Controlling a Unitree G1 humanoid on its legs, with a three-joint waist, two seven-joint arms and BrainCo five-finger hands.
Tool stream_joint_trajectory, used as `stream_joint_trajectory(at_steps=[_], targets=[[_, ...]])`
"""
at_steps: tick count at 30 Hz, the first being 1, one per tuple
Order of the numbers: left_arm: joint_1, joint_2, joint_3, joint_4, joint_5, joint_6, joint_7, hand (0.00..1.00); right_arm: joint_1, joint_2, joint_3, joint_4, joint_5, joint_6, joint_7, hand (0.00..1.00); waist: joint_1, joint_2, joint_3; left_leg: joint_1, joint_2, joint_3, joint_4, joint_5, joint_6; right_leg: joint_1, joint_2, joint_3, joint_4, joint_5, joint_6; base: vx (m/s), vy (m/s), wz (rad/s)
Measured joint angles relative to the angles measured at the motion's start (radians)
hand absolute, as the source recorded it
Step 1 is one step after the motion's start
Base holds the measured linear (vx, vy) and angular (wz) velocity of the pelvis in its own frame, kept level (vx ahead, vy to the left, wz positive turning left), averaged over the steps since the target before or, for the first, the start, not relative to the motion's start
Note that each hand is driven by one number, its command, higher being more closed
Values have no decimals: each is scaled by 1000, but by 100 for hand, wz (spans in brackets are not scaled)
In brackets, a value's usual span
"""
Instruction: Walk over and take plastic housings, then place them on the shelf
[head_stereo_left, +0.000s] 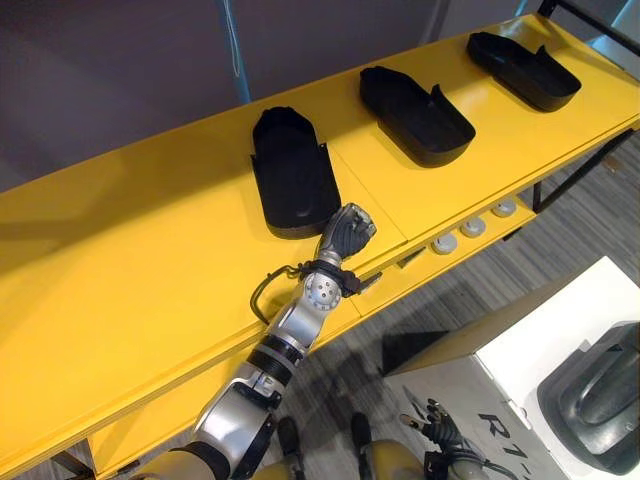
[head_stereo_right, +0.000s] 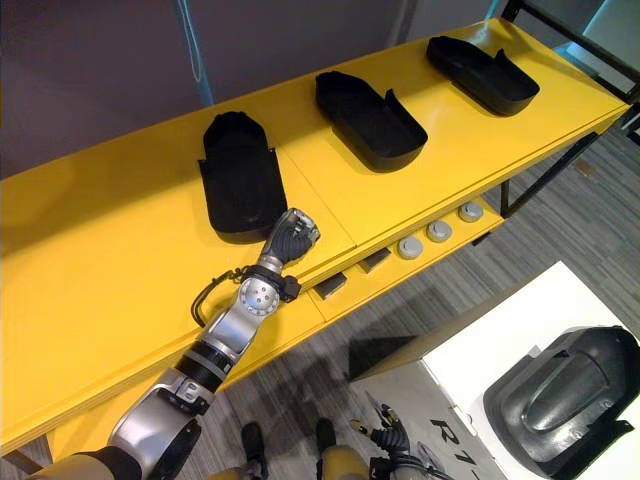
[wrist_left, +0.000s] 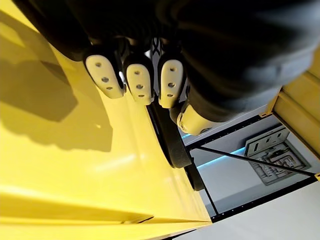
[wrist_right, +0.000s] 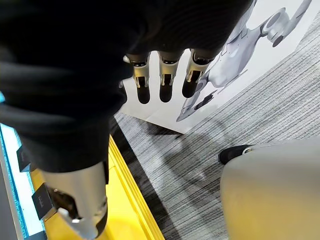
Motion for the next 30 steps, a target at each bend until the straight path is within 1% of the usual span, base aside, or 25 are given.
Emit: stream_joint_trajectory(at_steps=[3, 8, 11, 14, 16, 20, 22, 25, 27, 29, 30], targets=[[-26, -15, 36, 40, 0, 13, 6, 100, 3, 5, 0, -2, 0, 0, 0, 0, 2, 0, 0, 1, 0, 9, 3, 3, 5, -1, 0, 2, 0, 0, 0, -8, 10, -6], [-42, -27, 64, 40, 0, 25, 18, 100, 3, 7, -1, -7, 15, 0, -1, 0, 3, 2, 1, 2, 0, 11, 4, 3, 5, -1, 0, 3, 0, 0, 0, 0, 3, -1], [-47, -28, 66, 40, 0, 28, 21, 100, 8, 9, -1, -12, 18, 0, -1, 0, 5, 2, 1, 2, 0, 11, 3, 2, 3, -1, 0, 3, 0, 0, 0, -11, 3, 0], [-61, -38, 66, 40, 0, 31, 23, 100, 30, 9, 0, -32, 20, 0, -1, 0, 19, 2, 2, 4, 0, 15, 1, 2, 3, -1, 0, 5, 1, 0, 0, -41, 12, -2], [-66, -42, 64, 39, 0, 31, 31, 100, 34, 9, -1, -36, 20, 0, -1, 0, 22, 3, 2, 4, 0, 15, 0, 2, 3, -1, -1, 5, 1, 0, 0, -17, 6, 0], [-66, -47, 19, -25, -4, 29, 41, 100, 34, 9, -1, -37, 20, 0, -1, 0, 25, 3, 2, 5, -2, 6, 2, 3, 4, 3, -3, -2, 1, 0, 0, -16, 13, 5], [-62, -51, -16, -84, -17, 16, 41, 100, 34, 9, -1, -40, 20, 0, -1, 0, 24, 5, 3, 9, -5, -4, 4, 3, 5, 11, -6, -7, 1, -3, 2, -1, 10, 12], [-25, -66, -47, -224, -79, -32, 41, 100, 32, 9, -1, -40, 20, 0, -1, 0, 27, 6, 3, 27, -7, -6, 3, 3, 4, 31, -8, -9, 0, -5, 2, -1, 6, 4], [-8, -66, -48, -294, -110, -54, 41, 100, 32, 9, -1, -38, 20, 0, -1, 0, 27, 7, 3, 31, -7, -6, 1, 3, 4, 34, -8, -9, 0, -5, 2, -21, 5, 0], [29, -62, -45, -401, -141, -79, 42, 100, 33, 7, -4, -26, 20, 0, -1, 0, 28, 12, 1, 43, -7, -10, 0, 3, 4, 48, -8, -12, -3, -6, 2, -48, 9, 3], [40, -61, -44, -432, -145, -85, 42, 100, 33, 7, -9, -24, 20, 0, -1, 0, 28, 15, 0, 44, -7, -13, 0, 3, 4, 50, -8, -13, -3, -6, 2, -39, 9, 9]])
